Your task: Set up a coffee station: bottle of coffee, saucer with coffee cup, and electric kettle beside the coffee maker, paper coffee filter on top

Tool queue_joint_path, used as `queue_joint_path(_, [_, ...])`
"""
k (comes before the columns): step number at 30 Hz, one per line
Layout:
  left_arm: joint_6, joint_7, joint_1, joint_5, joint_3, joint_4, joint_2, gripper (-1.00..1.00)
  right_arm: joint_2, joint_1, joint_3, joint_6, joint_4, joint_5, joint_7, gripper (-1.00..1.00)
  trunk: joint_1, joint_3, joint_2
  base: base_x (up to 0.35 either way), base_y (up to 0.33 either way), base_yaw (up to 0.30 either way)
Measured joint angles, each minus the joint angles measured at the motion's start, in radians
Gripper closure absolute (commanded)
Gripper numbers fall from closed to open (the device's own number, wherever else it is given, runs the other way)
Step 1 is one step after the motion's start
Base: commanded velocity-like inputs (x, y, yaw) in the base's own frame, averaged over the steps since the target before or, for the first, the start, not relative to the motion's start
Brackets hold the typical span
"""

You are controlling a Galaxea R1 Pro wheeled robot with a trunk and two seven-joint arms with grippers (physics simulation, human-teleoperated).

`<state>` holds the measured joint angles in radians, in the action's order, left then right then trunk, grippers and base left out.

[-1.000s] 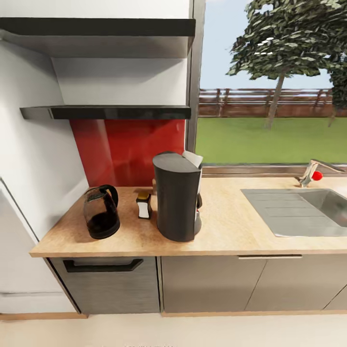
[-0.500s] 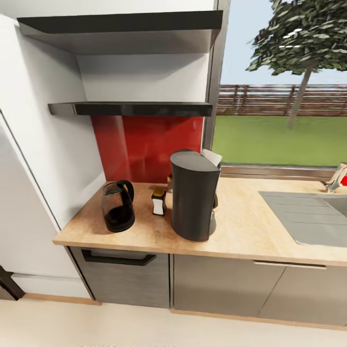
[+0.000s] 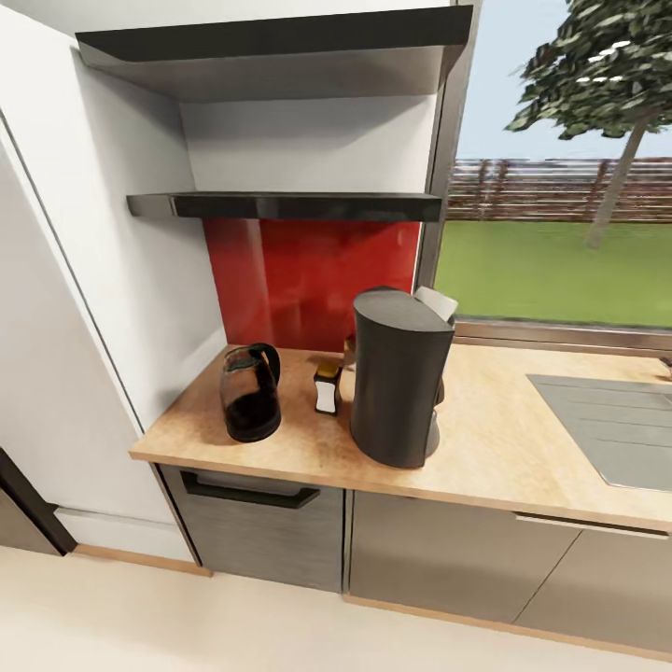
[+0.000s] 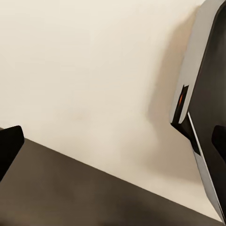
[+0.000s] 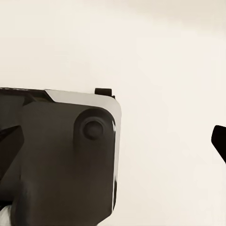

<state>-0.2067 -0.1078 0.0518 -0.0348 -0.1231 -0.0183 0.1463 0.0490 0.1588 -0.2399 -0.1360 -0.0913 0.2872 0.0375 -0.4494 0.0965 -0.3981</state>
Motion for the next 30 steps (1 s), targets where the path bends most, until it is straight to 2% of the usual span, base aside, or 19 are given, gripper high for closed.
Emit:
queue_joint_path(11, [0.000, 0.000, 0.000, 0.000, 0.001, 0.000, -0.004, -1.00, 0.000, 0.000, 0.001, 0.002, -0.003, 0.004, 0.000, -1.00, 0.000, 0.000, 0.000, 0.000, 0.000, 0.001])
queue_joint_path(15, [-0.003, 0.002, -0.001, 0.000, -0.001, -0.014, -0.020, -1.00, 0.001, -0.023, -0.021, 0.012, 0.020, 0.008, 0.003, -1.00, 0.000, 0.000, 0.000, 0.000, 0.000, 0.000])
queue_joint_path(24, [-0.003, 0.009, 0.001, -0.008, -0.001, -0.025, -0.016, -1.00, -0.048, -0.034, -0.031, 0.004, 0.050, -0.002, 0.004, -1.00, 0.000, 0.000, 0.000, 0.000, 0.009, 0.000])
queue_joint_path(28, [-0.003, 0.013, 0.002, -0.006, 0.001, -0.034, -0.017, -1.00, -0.071, -0.034, -0.034, 0.004, 0.046, -0.001, 0.006, -1.00, 0.000, 0.000, 0.000, 0.000, 0.205, -0.003])
queue_joint_path(30, [-0.004, 0.013, 0.002, -0.004, 0.001, -0.035, -0.018, -1.00, -0.071, -0.034, -0.035, 0.004, 0.045, -0.002, 0.006, -1.00, 0.000, 0.000, 0.000, 0.000, 0.280, -0.079])
